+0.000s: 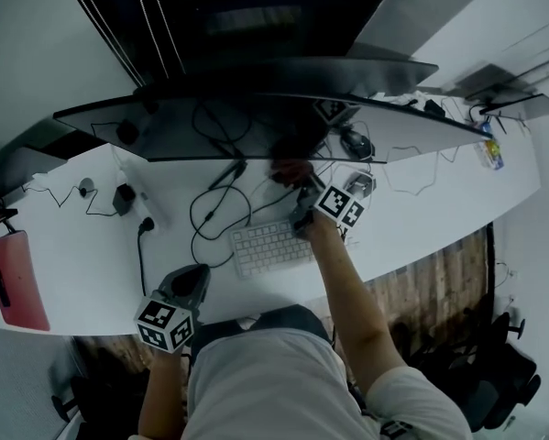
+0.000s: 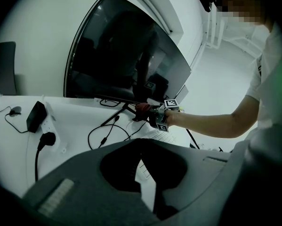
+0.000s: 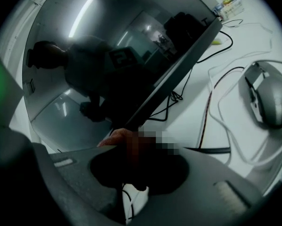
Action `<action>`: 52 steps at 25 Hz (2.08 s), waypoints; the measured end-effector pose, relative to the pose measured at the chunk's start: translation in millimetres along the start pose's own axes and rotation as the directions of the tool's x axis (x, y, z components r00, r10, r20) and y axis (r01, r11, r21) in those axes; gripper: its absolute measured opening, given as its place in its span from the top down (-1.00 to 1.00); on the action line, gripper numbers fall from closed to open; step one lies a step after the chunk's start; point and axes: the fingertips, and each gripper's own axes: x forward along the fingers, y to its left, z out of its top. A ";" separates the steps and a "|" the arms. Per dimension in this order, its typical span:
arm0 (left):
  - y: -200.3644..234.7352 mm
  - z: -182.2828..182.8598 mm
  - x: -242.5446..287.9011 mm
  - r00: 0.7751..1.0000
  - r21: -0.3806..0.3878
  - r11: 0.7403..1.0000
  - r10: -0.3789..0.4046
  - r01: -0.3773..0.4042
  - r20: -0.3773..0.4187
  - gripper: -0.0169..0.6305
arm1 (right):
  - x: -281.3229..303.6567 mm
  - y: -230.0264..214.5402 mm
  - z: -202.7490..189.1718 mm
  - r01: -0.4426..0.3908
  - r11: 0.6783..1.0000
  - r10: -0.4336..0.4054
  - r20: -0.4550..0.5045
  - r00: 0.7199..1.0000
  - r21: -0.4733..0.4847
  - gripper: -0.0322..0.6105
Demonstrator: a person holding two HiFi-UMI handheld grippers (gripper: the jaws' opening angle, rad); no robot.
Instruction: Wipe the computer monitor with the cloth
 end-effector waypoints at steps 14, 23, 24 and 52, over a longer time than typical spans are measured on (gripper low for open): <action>-45.6 10.8 53.6 0.999 0.035 0.999 -0.033 0.034 -0.031 0.92 | -39.3 -54.6 54.3 0.036 0.998 -0.038 0.043 0.998 0.045 0.60; -73.9 19.2 83.8 0.997 0.059 0.996 -0.062 0.065 -0.045 0.92 | -64.7 -87.7 87.6 0.058 0.996 -0.063 0.076 0.995 0.070 0.60; -77.0 20.2 86.5 0.997 0.062 0.996 -0.065 0.068 -0.047 0.92 | -67.6 -91.1 91.2 0.061 0.995 -0.067 0.080 0.995 0.073 0.60; -114.3 33.7 125.2 0.993 0.100 0.991 -0.083 0.091 -0.082 0.92 | -121.4 -156.8 161.7 0.131 0.991 -0.135 0.162 0.978 0.034 0.60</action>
